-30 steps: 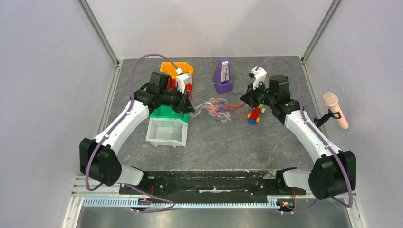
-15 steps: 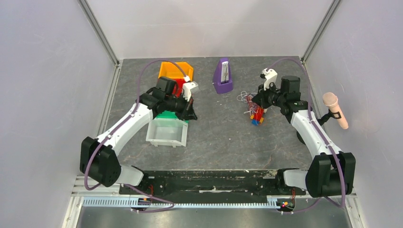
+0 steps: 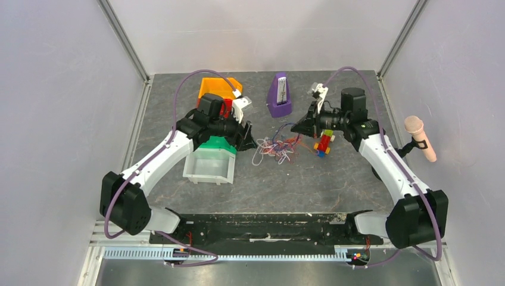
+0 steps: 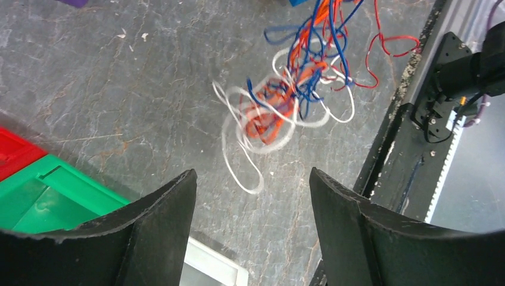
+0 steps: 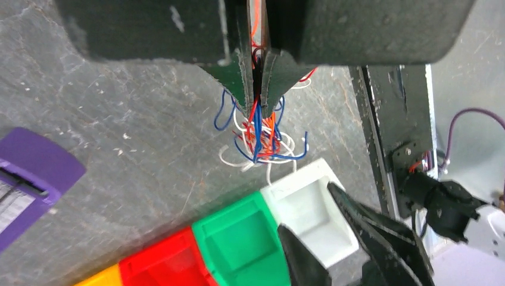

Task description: Untangle the cables

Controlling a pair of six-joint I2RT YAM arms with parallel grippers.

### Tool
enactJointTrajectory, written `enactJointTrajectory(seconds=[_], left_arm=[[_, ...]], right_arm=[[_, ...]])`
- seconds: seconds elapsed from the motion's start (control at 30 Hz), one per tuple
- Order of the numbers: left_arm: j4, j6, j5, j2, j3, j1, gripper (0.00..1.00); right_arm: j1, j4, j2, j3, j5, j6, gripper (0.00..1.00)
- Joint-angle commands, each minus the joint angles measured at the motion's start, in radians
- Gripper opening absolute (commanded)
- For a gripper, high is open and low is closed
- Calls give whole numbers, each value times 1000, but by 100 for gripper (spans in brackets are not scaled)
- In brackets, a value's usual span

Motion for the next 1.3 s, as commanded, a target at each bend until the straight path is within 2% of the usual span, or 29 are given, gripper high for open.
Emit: enactJointTrajectory(seconds=[0.0, 0.13, 0.27, 0.3, 0.33, 0.37, 0.43, 0.5, 0.57, 0.7, 0.83, 0.93, 1.03, 1.1, 1.2, 1.23, 1.27], left_arm=[[21, 65, -70, 4, -9, 1, 76], [-27, 177, -55, 52, -11, 0, 74], [-49, 343, -42, 65, -46, -2, 73], [-59, 389, -35, 64, -51, -4, 73], [-67, 418, -29, 64, -56, -4, 73], [-73, 440, -21, 65, -57, -4, 73], [-83, 452, -6, 61, -57, -4, 73], [-84, 448, 10, 51, -63, -4, 73], [-83, 424, 18, 42, -65, -4, 73], [-85, 345, 18, 31, -56, -4, 73], [-54, 243, 4, 23, -54, -4, 73], [-26, 161, -2, 20, -60, -4, 72], [4, 86, -17, 9, -75, -4, 71], [16, 51, -35, 9, -82, -4, 70], [28, -6, -60, 21, -88, -4, 67], [30, -28, -62, 26, -88, -4, 67], [33, -43, -58, 28, -90, -4, 67]], right_arm=[[59, -180, 86, -1, 143, -238, 0], [64, -170, 206, -55, 383, -305, 0], [64, -162, 283, -57, 498, -336, 2], [63, -163, 296, -54, 513, -342, 9], [64, -173, 305, -46, 522, -354, 20], [64, -189, 309, -36, 516, -368, 31], [63, -214, 304, -19, 485, -374, 63], [64, -218, 282, -10, 434, -360, 80], [69, -209, 262, -5, 393, -331, 89], [114, -168, 254, -20, 365, -291, 94], [178, -77, 311, -36, 451, -254, 91], [199, -61, 401, -22, 491, -242, 85], [208, -56, 451, -34, 515, -257, 74], [209, -36, 449, -63, 513, -256, 55], [211, -16, 417, -77, 492, -248, 8], [209, -14, 396, -74, 481, -241, 0], [207, -7, 370, -73, 458, -232, 0]])
